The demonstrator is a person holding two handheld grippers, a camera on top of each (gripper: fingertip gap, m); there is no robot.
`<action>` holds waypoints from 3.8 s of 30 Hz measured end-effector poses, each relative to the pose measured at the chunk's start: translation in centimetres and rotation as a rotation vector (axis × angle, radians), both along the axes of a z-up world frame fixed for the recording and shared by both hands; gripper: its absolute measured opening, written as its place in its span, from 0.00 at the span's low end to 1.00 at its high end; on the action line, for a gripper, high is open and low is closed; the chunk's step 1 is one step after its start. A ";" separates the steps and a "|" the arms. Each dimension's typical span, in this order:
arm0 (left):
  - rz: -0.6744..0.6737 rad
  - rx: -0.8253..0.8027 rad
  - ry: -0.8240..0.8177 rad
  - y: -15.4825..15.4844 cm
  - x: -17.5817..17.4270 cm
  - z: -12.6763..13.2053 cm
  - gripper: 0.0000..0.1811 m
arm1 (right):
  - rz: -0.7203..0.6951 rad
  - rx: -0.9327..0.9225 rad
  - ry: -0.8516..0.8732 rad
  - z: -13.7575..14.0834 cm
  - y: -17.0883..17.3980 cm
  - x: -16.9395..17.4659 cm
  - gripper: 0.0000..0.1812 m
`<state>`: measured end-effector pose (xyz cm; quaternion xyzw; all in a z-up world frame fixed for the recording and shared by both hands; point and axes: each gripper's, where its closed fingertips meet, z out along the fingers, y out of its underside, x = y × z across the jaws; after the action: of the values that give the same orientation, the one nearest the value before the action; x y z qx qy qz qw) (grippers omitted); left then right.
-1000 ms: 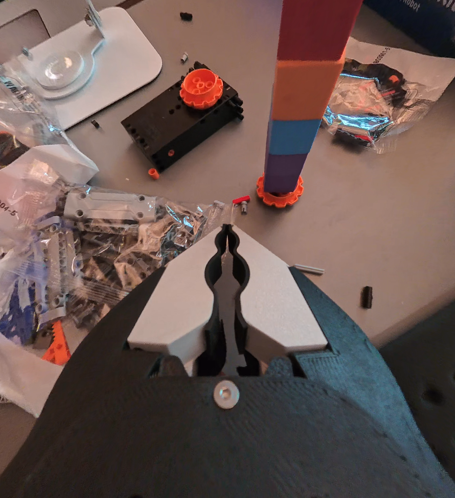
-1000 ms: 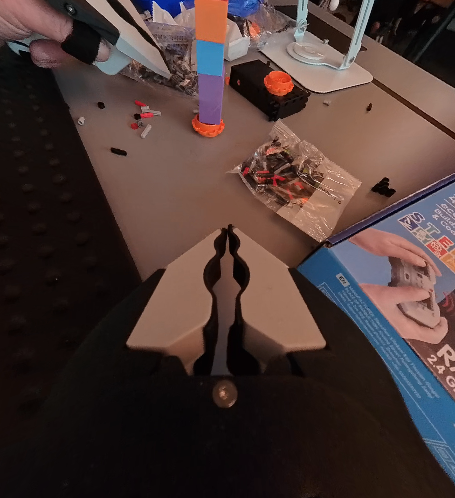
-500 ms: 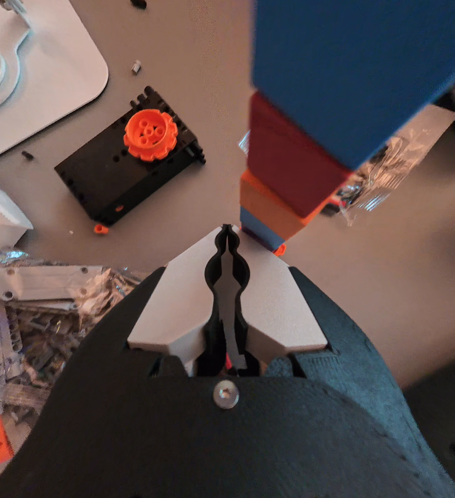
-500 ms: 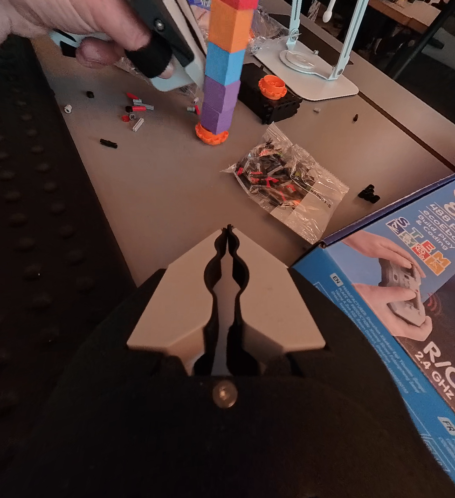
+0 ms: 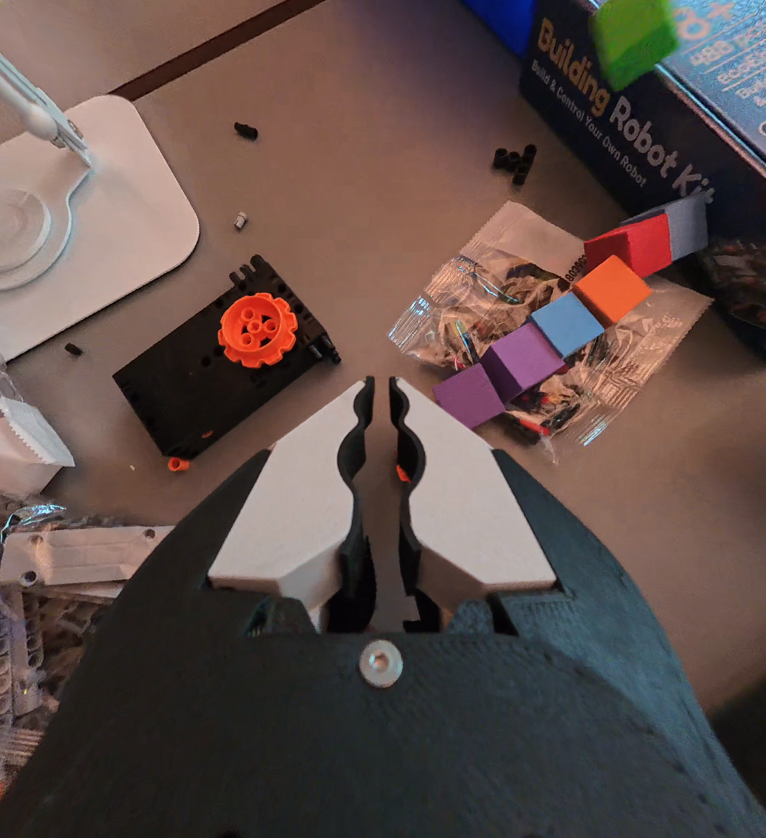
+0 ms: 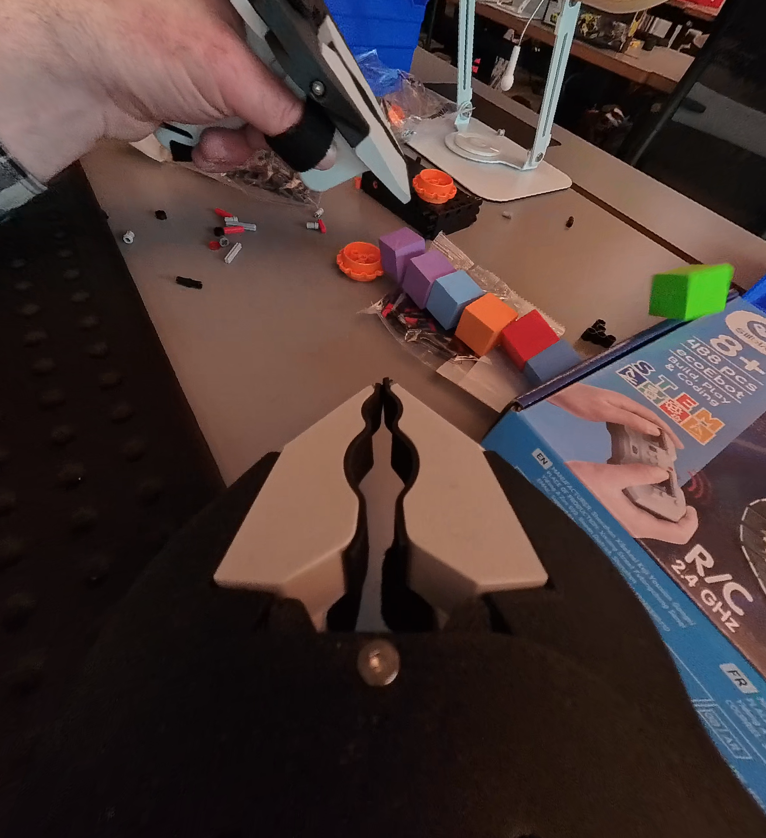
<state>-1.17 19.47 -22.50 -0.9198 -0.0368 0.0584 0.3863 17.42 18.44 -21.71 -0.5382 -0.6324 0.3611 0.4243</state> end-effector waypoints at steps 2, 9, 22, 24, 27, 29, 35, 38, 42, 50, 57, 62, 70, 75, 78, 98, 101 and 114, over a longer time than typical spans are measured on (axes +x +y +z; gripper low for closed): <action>-0.007 0.027 -0.001 -0.4 -0.2 0.2 0.05 | 0.001 0.003 -0.003 -0.1 0.0 0.0 0.00; -0.077 0.119 0.053 0.9 0.0 2.9 0.12 | 0.000 0.011 -0.005 -0.1 -0.1 0.0 0.00; -0.150 0.067 0.242 8.4 -2.8 4.2 0.20 | 0.009 0.043 -0.023 -0.5 -0.3 -0.2 0.00; -0.162 0.041 0.269 9.6 -3.1 3.8 0.21 | 0.010 0.040 -0.024 -0.5 -0.3 -0.2 0.00; -0.173 0.016 0.316 11.4 -3.6 3.3 0.22 | 0.014 0.044 -0.026 -0.5 -0.3 -0.3 0.00; -0.189 -0.019 0.321 12.4 -3.9 2.5 0.23 | 0.017 0.046 -0.029 -0.6 -0.4 -0.3 0.00; -0.175 -0.113 0.360 14.6 -5.3 -0.1 0.25 | 0.026 0.038 -0.021 -0.4 -0.5 -0.2 0.00; -0.152 -0.152 0.386 15.7 -6.0 -1.1 0.25 | 0.034 0.030 -0.019 -0.4 -0.6 -0.2 0.00; -0.108 -0.240 0.382 16.7 -7.2 -2.5 0.25 | 0.040 0.022 -0.015 -0.3 -0.6 -0.1 0.00; -0.080 -0.313 0.268 17.4 -7.6 -3.9 0.16 | 0.043 0.028 -0.016 -0.3 -0.7 -0.1 0.00; -0.151 -0.211 0.267 15.9 -5.1 -1.1 0.16 | 0.046 0.016 -0.011 -0.2 -0.6 -0.1 0.00; -0.185 -0.148 0.258 12.2 -3.1 1.4 0.16 | 0.044 0.032 -0.019 -0.4 -0.7 -0.1 0.00; -0.233 -0.058 0.163 4.0 -0.9 3.5 0.16 | 0.039 0.046 -0.034 -0.7 -0.6 -0.1 0.00; -0.255 -0.039 0.132 -0.4 -0.2 3.6 0.16 | 0.035 0.060 -0.049 -0.9 -0.6 -0.2 0.00; -0.265 -0.062 0.132 -2.3 -0.2 2.9 0.16 | 0.036 0.068 -0.061 -1.1 -0.7 -0.2 0.00; -0.487 -0.336 0.178 -3.0 2.7 -1.5 0.16 | 0.037 0.089 -0.083 -1.6 -0.8 -0.3 0.00; -0.490 -0.366 0.159 -2.5 3.0 -2.1 0.16 | 0.038 0.088 -0.082 -1.5 -0.8 -0.3 0.00; -0.476 -0.513 0.035 -4.6 2.6 -2.9 0.16 | 0.042 0.089 -0.070 -1.3 -0.9 -0.2 0.00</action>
<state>1.38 14.89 -25.40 -0.9685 0.2014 -0.0102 0.1460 17.24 17.53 -23.04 -0.5176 -0.6736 0.3223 0.4177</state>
